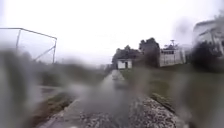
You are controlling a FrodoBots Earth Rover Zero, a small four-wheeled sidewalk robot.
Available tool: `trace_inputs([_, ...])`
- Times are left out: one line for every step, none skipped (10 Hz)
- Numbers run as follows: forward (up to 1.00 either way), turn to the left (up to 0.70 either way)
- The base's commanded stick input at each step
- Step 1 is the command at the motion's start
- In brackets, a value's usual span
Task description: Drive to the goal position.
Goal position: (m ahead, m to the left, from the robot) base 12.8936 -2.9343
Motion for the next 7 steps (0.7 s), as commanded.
trace_inputs([0.85,0.0])
trace_inputs([0.85,0.0])
trace_inputs([0.85,0.0])
trace_inputs([0.85,0.0])
trace_inputs([0.85,0.0])
trace_inputs([0.85,0.0])
trace_inputs([0.85,0.0])
